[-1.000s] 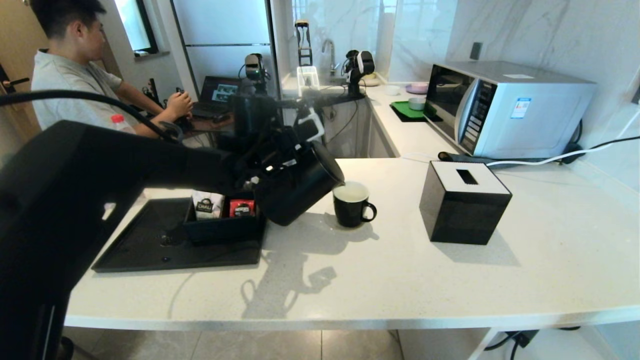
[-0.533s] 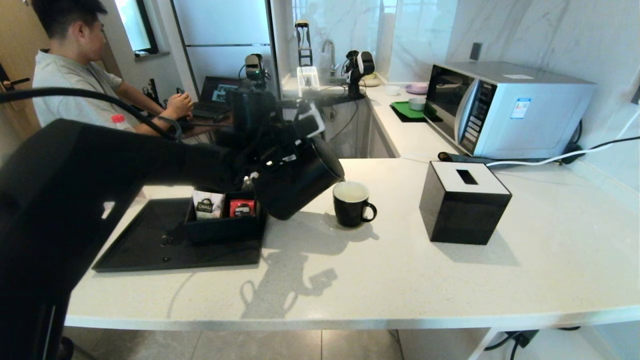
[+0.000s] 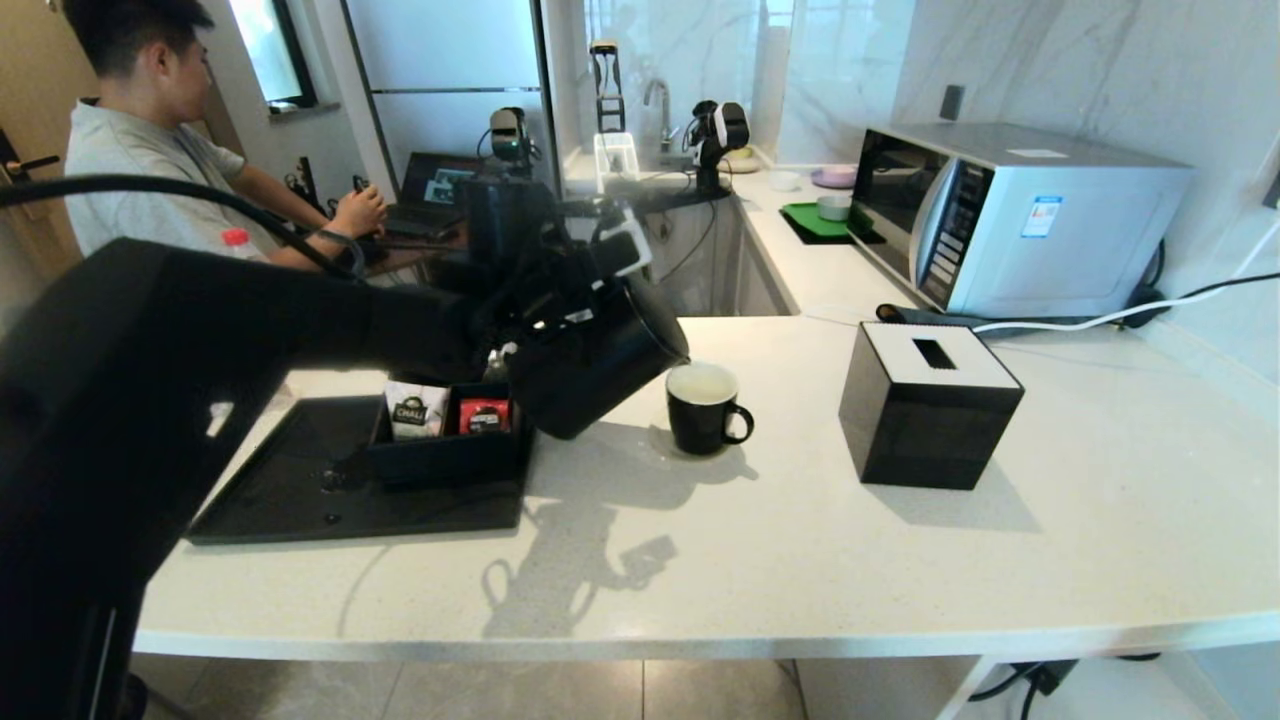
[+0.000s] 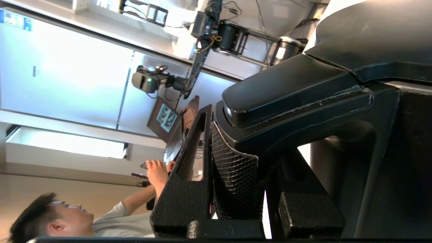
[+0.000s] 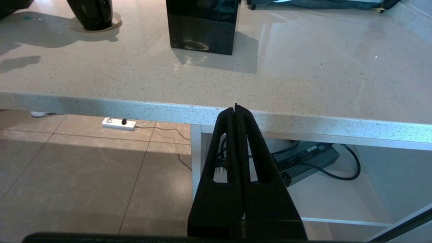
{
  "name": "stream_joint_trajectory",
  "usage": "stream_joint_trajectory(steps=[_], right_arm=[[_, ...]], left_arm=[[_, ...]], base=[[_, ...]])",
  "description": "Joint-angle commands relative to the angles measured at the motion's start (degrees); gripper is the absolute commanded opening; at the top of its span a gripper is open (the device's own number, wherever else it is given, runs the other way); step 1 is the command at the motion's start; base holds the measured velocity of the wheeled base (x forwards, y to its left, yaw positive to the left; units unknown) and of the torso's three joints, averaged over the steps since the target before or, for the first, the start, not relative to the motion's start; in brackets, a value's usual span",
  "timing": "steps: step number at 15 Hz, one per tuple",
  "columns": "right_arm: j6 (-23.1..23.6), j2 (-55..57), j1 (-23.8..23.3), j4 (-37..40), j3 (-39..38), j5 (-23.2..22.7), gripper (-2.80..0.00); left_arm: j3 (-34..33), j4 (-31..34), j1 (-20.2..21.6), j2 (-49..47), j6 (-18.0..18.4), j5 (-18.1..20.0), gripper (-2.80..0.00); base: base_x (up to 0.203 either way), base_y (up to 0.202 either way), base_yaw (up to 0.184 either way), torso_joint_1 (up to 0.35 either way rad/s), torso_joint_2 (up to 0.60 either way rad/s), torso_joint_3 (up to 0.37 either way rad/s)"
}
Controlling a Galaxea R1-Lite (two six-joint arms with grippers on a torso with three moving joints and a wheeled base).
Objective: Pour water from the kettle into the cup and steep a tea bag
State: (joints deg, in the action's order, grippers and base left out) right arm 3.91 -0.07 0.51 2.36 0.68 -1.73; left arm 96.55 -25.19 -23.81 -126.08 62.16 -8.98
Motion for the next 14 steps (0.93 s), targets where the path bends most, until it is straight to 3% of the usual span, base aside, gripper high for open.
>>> stream_joint_trajectory(steps=[1, 3, 5, 14], right_arm=[[0.0, 0.1, 0.0, 0.0, -1.1, 0.0, -2.80], [0.0, 0.1, 0.0, 0.0, -3.8, 0.0, -2.80], [0.0, 0.1, 0.0, 0.0, 0.0, 0.0, -2.80], [0.0, 0.1, 0.0, 0.0, 0.0, 0.0, -2.80]], left_arm=[[0.1, 0.2, 0.0, 0.0, 0.3, -0.1, -2.80], [0.1, 0.3, 0.0, 0.0, 0.4, -0.1, -2.80], [0.2, 0.3, 0.0, 0.0, 0.4, -0.1, -2.80], [1.4, 0.9, 0.0, -0.8, 0.5, -0.1, -2.80]], base=[[0.000, 0.000, 0.000, 0.000, 0.00, 0.000], [0.000, 0.000, 0.000, 0.000, 0.00, 0.000], [0.000, 0.000, 0.000, 0.000, 0.00, 0.000], [0.000, 0.000, 0.000, 0.000, 0.00, 0.000]])
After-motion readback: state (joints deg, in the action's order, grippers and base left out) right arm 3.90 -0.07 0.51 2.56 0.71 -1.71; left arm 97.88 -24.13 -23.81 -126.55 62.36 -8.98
